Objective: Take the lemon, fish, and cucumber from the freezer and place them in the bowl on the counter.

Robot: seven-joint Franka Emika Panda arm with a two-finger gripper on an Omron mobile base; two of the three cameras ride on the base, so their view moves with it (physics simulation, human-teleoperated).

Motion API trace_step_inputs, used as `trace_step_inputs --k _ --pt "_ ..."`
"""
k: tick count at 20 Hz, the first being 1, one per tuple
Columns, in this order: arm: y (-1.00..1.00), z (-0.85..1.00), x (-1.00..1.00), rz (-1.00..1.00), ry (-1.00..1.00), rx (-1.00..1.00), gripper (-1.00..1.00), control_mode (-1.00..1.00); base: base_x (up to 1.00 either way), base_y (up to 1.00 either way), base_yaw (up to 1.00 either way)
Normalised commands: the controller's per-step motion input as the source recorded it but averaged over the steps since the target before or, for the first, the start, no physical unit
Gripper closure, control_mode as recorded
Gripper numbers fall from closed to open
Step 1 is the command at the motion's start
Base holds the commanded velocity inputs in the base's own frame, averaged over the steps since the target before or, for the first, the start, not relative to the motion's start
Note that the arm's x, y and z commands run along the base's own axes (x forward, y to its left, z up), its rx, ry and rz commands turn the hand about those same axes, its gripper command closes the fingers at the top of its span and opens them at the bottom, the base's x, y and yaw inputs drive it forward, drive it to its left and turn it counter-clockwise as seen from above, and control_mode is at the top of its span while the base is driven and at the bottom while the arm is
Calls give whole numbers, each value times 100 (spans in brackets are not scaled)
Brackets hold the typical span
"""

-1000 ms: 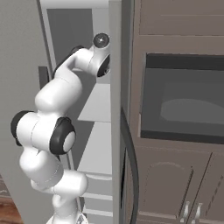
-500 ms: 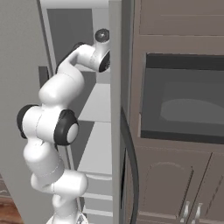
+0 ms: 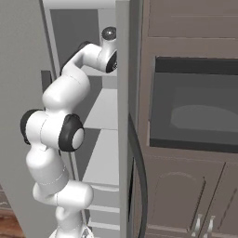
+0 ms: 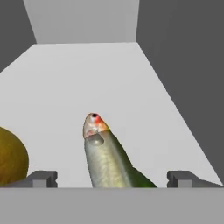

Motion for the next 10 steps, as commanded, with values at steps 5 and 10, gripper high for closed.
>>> trace_step_inputs --k 5,10 --pt "-20 -47 0 0 0 0 -100 -100 0 0 0" --pt "-31 -51 0 0 0 0 -100 -100 0 0 0"
